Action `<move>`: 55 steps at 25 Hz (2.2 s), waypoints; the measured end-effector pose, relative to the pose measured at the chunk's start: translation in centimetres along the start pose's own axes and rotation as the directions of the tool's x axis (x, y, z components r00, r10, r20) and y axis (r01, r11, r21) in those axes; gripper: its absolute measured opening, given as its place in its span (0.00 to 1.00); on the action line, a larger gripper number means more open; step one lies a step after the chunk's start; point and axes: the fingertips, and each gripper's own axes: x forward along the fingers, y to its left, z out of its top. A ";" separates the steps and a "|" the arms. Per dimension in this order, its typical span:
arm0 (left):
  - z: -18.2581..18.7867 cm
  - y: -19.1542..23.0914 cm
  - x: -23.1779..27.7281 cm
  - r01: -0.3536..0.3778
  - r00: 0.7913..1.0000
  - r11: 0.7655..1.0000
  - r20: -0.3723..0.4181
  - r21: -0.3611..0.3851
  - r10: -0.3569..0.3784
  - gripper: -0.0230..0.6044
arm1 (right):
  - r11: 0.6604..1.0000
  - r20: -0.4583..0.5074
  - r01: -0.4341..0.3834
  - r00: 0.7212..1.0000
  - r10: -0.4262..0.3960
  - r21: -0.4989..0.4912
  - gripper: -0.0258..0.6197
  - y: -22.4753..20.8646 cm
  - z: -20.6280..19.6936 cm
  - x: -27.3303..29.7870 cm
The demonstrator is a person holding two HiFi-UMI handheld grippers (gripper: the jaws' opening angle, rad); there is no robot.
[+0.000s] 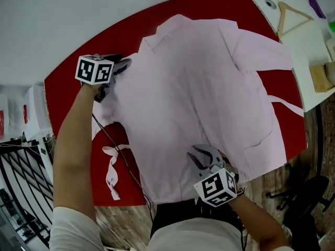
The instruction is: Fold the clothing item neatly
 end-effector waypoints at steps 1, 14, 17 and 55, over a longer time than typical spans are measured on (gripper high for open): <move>0.2 0.0 -0.1 0.023 1.000 1.000 -0.001 -0.003 -0.023 0.31 | 1.000 -0.009 0.011 1.000 -0.010 0.025 0.18 -0.8 -0.3 -0.3; -1.0 3.2 0.0 -0.075 0.987 0.993 -0.138 0.088 0.086 0.07 | 0.999 -0.089 -0.009 0.996 0.014 0.051 0.18 -0.4 -2.3 0.5; -0.5 4.2 -0.2 -0.107 0.984 0.992 -0.136 0.071 0.116 0.07 | 0.999 -0.095 -0.010 0.995 0.014 0.048 0.18 -0.4 -1.9 0.7; 1.5 3.8 -4.4 -0.162 0.984 0.986 0.069 -0.033 0.164 0.18 | 0.987 -0.057 0.062 0.997 -0.054 0.148 0.18 -4.4 2.0 2.4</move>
